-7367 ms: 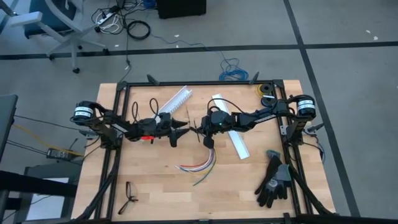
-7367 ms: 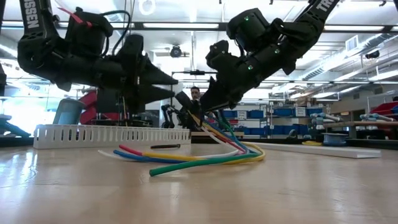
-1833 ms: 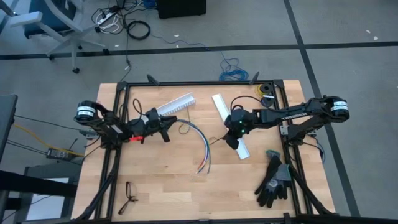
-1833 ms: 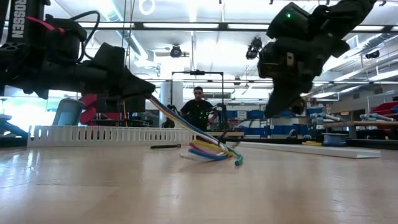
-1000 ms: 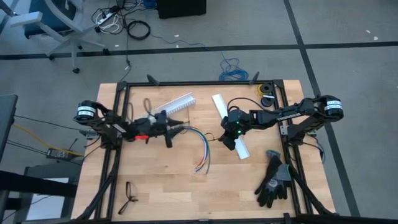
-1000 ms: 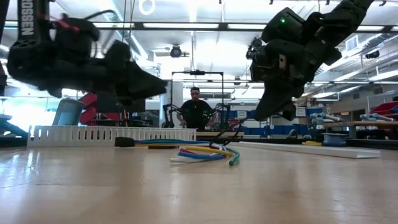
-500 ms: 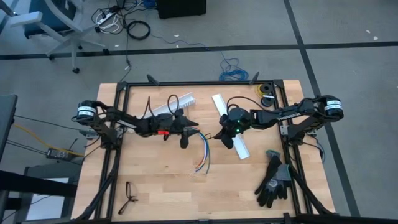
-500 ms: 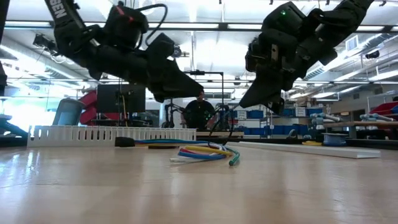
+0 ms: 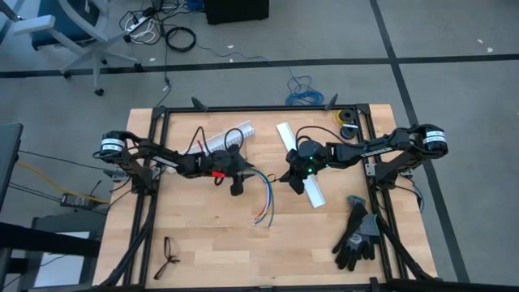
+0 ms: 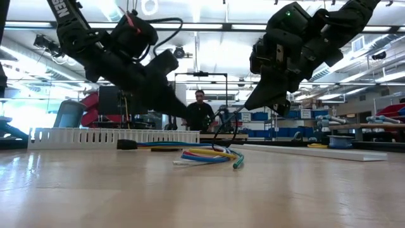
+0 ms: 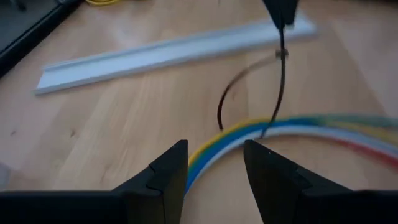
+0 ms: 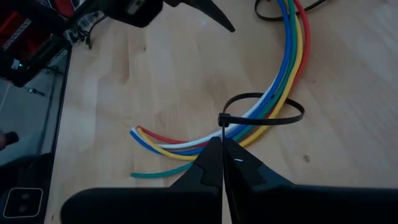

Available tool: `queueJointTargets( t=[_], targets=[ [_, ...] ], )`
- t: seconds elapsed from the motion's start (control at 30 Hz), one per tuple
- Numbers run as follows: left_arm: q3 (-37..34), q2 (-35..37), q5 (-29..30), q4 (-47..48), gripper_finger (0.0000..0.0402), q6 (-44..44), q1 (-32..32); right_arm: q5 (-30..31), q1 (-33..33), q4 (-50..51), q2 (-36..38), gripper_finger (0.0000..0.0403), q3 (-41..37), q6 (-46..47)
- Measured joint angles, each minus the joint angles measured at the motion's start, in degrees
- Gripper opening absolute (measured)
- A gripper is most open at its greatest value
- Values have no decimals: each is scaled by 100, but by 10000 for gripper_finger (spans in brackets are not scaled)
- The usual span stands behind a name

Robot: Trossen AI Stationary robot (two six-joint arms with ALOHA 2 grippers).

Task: Ziptie cables
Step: Wrap the cable wires with the left black zip tie

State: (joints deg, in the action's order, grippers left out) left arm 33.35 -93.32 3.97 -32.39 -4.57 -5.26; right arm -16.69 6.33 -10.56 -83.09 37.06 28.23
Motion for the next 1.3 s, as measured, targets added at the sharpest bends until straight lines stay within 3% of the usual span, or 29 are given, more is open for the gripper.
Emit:
queueJointTargets(
  t=[0.2,0.43,0.57,1.07,1.17,1.3],
  targets=[
    [25,0,6,179,168,-1013,-54,-1,-4,-5,0,0,0,4],
    [820,0,19,1931,168,-1418,-264,2,-98,-5,-2,0,2,-24],
    [1315,-33,-271,2707,168,-1704,-342,0,-109,-8,0,0,0,-28],
    [3590,-1894,-183,5177,138,-2382,-380,-7,-115,-48,-2,0,4,-139],
    [3821,-2044,-64,5473,118,-2387,-374,-7,-143,-49,-2,0,4,-147],
    [3836,-2028,-57,5558,48,-2386,-371,-111,-215,-31,-2,0,4,-142]
  ],
)
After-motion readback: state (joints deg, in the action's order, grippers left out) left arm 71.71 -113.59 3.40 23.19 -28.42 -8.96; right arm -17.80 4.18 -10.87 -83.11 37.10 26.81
